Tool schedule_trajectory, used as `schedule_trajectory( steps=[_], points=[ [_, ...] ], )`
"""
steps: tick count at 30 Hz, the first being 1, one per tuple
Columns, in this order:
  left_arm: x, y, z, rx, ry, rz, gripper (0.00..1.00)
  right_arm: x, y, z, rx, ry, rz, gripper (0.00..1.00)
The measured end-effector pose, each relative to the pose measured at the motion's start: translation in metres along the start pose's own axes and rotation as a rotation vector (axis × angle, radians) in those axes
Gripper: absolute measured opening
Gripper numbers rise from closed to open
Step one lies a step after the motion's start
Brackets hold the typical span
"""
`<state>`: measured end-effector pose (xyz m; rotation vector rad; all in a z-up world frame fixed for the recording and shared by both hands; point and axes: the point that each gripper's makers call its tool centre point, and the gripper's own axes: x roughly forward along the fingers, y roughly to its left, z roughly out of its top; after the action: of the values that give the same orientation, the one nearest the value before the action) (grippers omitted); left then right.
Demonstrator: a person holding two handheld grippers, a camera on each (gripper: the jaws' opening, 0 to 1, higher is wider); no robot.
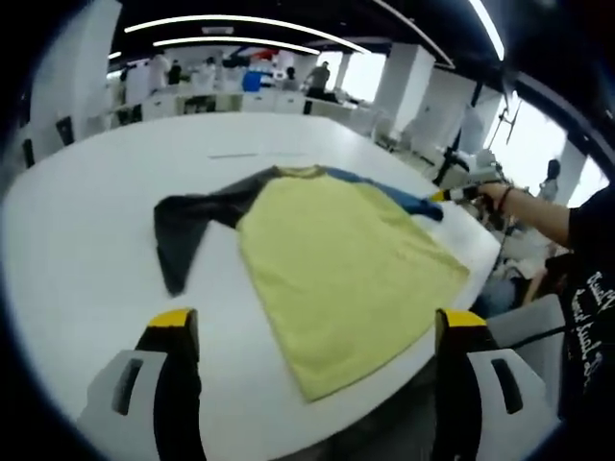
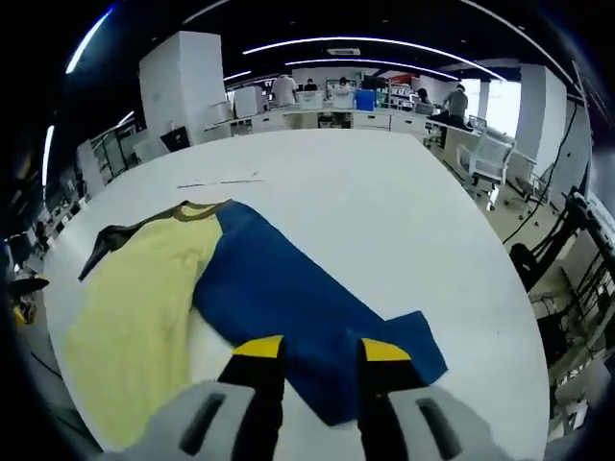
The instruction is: Fold the garment on the visible template until the final outline fits inside the template.
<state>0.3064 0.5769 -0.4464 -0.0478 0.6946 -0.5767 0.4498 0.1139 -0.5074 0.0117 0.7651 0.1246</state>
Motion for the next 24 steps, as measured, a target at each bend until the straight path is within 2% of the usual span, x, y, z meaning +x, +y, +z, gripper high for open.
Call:
schedule_trajectory(
  steps=[2,4,7,10,11,13,14,16,21,24],
  points=[
    [-0.001,0.002,0.0,0.0,-0.001,0.005,0.99,0.008,-0.008,0.001,0.012,0.005,-0.01,0.22],
    [-0.001,0.002,0.001,0.002,0.001,0.006,0.98,0.009,-0.005,-0.001,0.012,0.014,-0.016,0.22],
    [-0.001,0.003,0.001,-0.003,0.002,0.01,0.97,0.016,-0.01,-0.005,-0.015,0.04,-0.041,0.19],
    [-0.002,0.006,0.003,0.008,-0.006,0.029,0.94,0.021,-0.013,-0.013,-0.078,0.092,-0.069,0.15],
    [-0.002,0.008,0.003,0.008,-0.005,0.033,0.93,0.029,-0.021,-0.014,-0.102,0.106,-0.078,0.12],
    [-0.002,0.009,0.003,0.006,-0.006,0.036,0.93,0.029,-0.025,-0.018,-0.157,0.129,-0.085,0.05],
    [-0.003,0.011,0.004,0.005,-0.008,0.037,0.92,0.027,-0.023,-0.019,-0.16,0.132,-0.099,0.0],
    [-0.003,0.012,0.004,0.005,-0.01,0.04,0.91,0.02,-0.017,-0.019,-0.176,0.116,-0.099,0.0],
    [-0.001,0.008,0.004,0.002,-0.008,0.038,0.9,0.014,-0.037,-0.012,-0.203,0.093,-0.149,0.0],
    [0.0,0.008,0.004,0.002,-0.012,0.03,0.9,-0.007,-0.041,-0.01,-0.204,0.073,-0.205,0.0]
  ],
)
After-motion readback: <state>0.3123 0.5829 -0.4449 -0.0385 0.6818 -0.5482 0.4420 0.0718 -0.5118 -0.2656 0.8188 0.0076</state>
